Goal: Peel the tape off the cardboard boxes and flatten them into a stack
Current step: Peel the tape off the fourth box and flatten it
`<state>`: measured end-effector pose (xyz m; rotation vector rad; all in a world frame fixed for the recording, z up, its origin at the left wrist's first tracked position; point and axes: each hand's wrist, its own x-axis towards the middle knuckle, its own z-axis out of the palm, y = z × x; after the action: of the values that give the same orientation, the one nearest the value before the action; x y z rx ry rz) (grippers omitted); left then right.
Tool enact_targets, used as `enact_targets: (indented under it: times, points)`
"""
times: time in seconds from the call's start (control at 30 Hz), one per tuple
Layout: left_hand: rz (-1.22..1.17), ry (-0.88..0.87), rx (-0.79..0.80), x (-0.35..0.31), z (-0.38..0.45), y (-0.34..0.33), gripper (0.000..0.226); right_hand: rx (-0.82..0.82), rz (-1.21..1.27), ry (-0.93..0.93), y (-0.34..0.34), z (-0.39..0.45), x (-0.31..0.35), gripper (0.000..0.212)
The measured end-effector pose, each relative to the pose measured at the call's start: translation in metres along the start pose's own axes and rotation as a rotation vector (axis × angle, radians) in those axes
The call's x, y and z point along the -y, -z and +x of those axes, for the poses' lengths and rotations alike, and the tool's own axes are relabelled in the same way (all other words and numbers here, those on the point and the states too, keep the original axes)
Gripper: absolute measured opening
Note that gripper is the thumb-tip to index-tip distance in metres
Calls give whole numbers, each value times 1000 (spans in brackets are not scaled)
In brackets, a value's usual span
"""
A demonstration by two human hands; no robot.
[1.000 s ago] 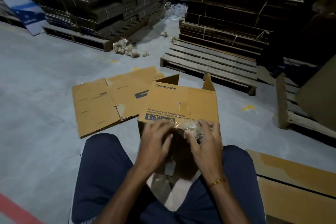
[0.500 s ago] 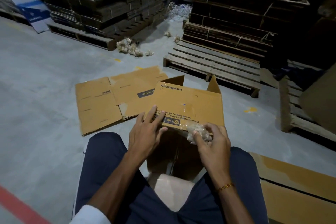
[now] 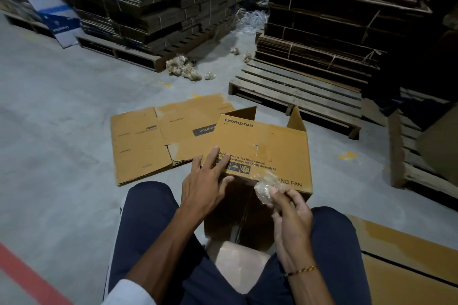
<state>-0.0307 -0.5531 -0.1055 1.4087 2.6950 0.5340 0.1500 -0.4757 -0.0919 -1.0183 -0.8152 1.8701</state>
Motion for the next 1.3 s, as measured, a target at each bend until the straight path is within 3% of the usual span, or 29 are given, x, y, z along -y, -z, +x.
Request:
enact_targets:
  times: [0.13, 0.23, 0.33, 0.47, 0.63, 0.73, 0.9, 1.07, 1.3]
  points:
    - [-9, -5, -5, -1, -1, -1, 60, -5, 239, -161, -1, -7, -6, 29]
    - [3, -10, -1, 1, 2, 2, 60, 3, 264, -180, 1, -12, -15, 36]
    - [80, -17, 41, 1, 2, 7, 62, 22, 84, -47, 7, -11, -13, 64]
    - [69, -142, 78, -15, 12, 19, 69, 72, -126, 28, 15, -7, -2, 52]
    - [-298, -403, 326, -38, 46, 15, 27, 127, -341, 113, 21, -4, -4, 37]
    - [-451, -416, 418, -38, 62, 14, 20, 142, -435, 186, 24, -6, 4, 39]
    - [-441, -450, 522, -39, 76, 17, 8, 187, -593, 312, 25, -6, 9, 44]
    - [-453, -431, 506, -40, 78, 16, 8, 192, -662, 396, 29, -1, 8, 46]
    - [-428, -404, 485, -48, 83, 6, 15, 249, -928, 650, 30, 5, 22, 41]
